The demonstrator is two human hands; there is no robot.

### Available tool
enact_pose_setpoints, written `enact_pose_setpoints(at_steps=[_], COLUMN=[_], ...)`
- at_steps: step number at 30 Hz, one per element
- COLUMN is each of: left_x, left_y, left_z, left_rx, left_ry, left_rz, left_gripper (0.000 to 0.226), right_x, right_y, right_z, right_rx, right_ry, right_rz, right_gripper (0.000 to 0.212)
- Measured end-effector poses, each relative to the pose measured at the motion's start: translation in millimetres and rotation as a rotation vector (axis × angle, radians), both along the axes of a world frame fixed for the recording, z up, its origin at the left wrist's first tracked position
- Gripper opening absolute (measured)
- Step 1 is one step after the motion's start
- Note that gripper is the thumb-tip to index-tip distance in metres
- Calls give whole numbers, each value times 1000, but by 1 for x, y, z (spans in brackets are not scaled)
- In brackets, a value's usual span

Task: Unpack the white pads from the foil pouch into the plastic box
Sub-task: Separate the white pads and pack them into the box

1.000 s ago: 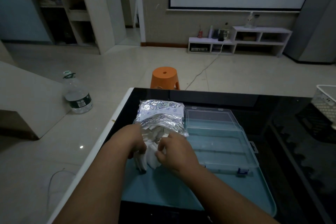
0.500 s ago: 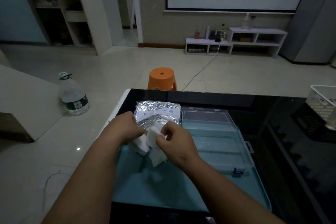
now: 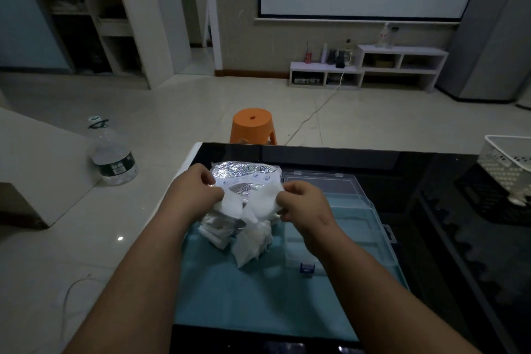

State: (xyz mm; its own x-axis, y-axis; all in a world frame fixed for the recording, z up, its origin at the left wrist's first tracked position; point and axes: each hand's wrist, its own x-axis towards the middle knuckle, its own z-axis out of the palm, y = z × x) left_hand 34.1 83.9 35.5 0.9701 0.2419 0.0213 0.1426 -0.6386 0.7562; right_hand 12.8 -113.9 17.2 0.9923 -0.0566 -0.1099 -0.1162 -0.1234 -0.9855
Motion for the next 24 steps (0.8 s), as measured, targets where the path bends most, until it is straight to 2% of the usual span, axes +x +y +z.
enact_pose_setpoints(at_steps=[3,11,20,24], left_x=[1,1,1,0], left_y=[-2,-17,-37,-39], left_z=[0,-5,-11,-9], left_rx=[-121,-356,-514,-569], left_ry=[-31,-39,-14,2], left_rz=[-6,-65,-113,-139], left_gripper=[21,27,28,30], right_x=[1,2,2,4], right_y=[-7,-15,-13,-14], right_z=[9,10,5,1], right_rx=[111,249,212,224], right_ry=[38,78,93,120], right_rz=[2,21,21,6], right_gripper=[13,13,9,25])
